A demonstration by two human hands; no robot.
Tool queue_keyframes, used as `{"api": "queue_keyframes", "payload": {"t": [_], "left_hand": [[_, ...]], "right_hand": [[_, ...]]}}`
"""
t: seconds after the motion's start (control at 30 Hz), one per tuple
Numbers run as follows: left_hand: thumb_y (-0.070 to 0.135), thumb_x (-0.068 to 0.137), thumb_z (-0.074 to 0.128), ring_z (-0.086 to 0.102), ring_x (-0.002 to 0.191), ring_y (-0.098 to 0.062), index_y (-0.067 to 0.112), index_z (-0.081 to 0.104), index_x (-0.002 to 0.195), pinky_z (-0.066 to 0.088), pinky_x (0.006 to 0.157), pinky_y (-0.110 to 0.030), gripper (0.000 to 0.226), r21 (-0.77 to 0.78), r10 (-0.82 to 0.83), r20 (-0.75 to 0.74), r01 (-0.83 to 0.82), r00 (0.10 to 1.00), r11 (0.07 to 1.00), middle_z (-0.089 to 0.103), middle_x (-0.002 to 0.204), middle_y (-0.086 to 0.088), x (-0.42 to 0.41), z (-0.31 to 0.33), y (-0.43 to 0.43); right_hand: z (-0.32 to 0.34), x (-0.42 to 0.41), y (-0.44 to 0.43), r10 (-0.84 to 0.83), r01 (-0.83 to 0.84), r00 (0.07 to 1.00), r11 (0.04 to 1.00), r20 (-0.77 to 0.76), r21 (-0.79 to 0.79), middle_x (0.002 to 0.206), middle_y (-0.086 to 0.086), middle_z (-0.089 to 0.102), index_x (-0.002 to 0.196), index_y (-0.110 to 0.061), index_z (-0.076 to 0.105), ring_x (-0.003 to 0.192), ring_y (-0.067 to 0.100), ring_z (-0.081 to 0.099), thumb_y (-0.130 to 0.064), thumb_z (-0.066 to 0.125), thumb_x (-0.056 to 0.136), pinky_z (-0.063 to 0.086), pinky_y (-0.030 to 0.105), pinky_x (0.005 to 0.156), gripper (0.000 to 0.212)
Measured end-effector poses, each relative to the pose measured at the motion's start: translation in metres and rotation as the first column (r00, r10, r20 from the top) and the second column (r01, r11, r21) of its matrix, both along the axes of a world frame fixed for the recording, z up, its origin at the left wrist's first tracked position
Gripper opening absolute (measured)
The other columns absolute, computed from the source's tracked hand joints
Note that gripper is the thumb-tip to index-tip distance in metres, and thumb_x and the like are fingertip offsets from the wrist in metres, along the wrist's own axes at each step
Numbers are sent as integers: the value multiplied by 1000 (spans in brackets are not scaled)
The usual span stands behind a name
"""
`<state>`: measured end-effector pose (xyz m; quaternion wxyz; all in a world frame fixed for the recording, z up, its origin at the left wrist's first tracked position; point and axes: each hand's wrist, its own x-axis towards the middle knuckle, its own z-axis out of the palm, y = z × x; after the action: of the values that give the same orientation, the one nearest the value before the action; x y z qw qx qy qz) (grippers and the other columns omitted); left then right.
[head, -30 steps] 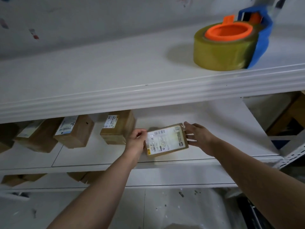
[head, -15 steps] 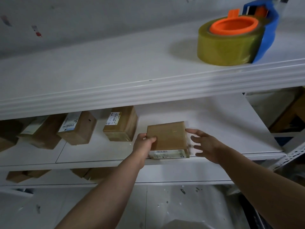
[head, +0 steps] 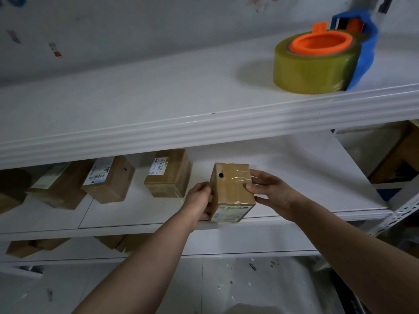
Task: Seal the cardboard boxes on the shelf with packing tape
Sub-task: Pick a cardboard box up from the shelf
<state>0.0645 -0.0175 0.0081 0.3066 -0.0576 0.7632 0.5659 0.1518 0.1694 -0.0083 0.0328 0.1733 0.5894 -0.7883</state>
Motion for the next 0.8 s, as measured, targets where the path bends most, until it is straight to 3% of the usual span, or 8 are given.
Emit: {"api": "queue_keyframes", "payload": {"t": [0.1,0.17,0.3,0.43,0.57,0.63,0.7,0.8], "left_hand": [[44,100,43,63,106,-31,45,39,137,56,86,-50,38,52,-78,59,75,995,996,49,126,5,1,5,0],[35,102,44,66,97,-24,49,35,138,56,86,-47,40,54,-132,32,131,991,990,49,124,7,4,7,0],[25,98,55,53,109,-16,36,46,132,50,94,-39,37,-73,-176,-169,166,970,983,53,125,8,2,0,8],[20,92,62,57,114,-19,25,53,120,49,101,-43,30,-59,-128,-161,120,979,991,59,126,5,-2,-3,13],[17,91,60,56,114,-20,21,52,117,47,100,-39,27,-77,-122,-243,106,962,991,58,114,7,-1,6,14],[18,93,59,52,111,-16,19,47,126,44,94,-32,36,-190,-165,-371,99,914,977,52,118,6,6,17,12],[23,93,58,53,111,-18,16,45,132,43,89,-29,42,-315,-209,-550,31,809,948,48,128,0,14,31,7],[16,92,57,62,98,-15,24,59,106,52,83,-30,16,-189,-219,-721,118,658,975,61,107,6,30,57,3]], "right_hand": [[5,-7,-3,-46,46,999,998,-11,50,118,2,68,125,-26,62,113,21,60,-12,70,85,44,41,99,43],[8,-12,-1,-113,114,993,990,-22,88,118,4,67,127,-22,61,110,22,62,-11,65,90,48,35,91,39],[9,-21,2,-184,183,983,940,-24,287,110,-4,67,119,-19,63,100,16,62,-10,58,94,47,28,86,27],[13,-30,-1,-252,240,967,885,-22,400,114,-3,66,114,-22,68,108,18,61,-11,59,93,49,32,96,26],[24,-23,-6,-352,336,934,819,-56,465,118,-5,65,118,-23,67,106,13,59,-13,56,95,43,24,87,28],[31,-15,-9,-404,400,909,768,-106,501,117,-7,65,110,-27,69,102,10,59,-10,55,94,41,21,83,28],[40,-5,-14,-455,458,879,721,-143,519,110,-9,66,95,-33,69,102,9,60,-3,50,92,45,23,80,36],[57,11,-27,-526,560,821,668,-222,490,96,-13,66,84,-31,68,99,4,61,13,37,83,49,23,85,54]]}}
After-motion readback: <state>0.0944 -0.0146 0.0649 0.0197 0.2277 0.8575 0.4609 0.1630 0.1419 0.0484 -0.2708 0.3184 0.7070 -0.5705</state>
